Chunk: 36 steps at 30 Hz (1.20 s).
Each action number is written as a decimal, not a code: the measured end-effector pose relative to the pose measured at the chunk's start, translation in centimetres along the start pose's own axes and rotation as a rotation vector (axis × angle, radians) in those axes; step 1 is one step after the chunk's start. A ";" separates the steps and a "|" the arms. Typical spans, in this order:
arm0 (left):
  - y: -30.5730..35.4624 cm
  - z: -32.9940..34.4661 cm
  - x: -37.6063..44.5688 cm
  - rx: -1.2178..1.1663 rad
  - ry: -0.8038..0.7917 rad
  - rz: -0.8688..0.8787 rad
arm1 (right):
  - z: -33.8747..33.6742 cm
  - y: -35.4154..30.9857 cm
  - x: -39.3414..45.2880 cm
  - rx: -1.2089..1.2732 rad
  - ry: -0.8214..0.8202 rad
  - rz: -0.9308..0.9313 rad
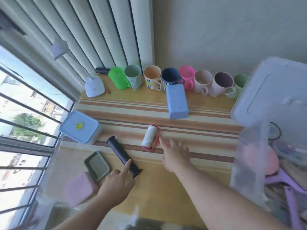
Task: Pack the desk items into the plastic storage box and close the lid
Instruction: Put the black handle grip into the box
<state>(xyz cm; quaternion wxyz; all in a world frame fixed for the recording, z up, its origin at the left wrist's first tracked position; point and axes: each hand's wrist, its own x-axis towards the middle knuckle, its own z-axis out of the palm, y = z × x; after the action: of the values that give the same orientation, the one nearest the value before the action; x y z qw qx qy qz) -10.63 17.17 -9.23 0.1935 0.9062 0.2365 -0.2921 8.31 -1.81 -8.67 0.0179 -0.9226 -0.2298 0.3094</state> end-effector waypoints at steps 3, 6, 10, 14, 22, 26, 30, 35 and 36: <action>0.6 0.1 0.7 -0.160 0.057 0.016 | 1.4 0.6 -0.3 0.088 0.032 0.015; 1.2 -0.6 2.4 -0.458 0.156 -0.114 | 1.6 1.2 -0.9 0.283 0.095 0.075; 2.0 -1.8 4.4 -0.740 0.172 -0.357 | -0.6 2.3 -3.4 0.428 0.145 0.059; 3.5 -2.6 5.9 -0.848 0.153 -0.466 | -5.9 5.3 -8.0 0.563 0.299 -0.064; 12.2 -3.1 5.3 -1.025 0.082 -0.317 | -10.1 20.1 -18.9 0.477 0.668 0.006; 24.4 -5.9 -0.1 -1.024 0.118 0.161 | -6.7 27.7 -23.8 0.634 0.671 0.195; 34.2 -7.7 -5.5 -1.032 0.049 0.475 | -3.2 32.6 -27.2 0.660 0.549 0.276; 40.2 -5.1 -9.2 -0.950 -0.162 0.602 | -0.5 35.2 -28.7 0.604 0.184 0.179; 40.7 -4.4 -9.6 -0.945 -0.192 0.582 | 0.2 35.5 -28.6 0.558 0.129 0.153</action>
<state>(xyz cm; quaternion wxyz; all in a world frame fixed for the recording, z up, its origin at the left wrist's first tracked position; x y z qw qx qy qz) 6.43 -16.75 8.74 0.6716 0.7183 0.0632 -0.1703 2.72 -46.01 1.03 0.2619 -0.9144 -0.0642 0.3019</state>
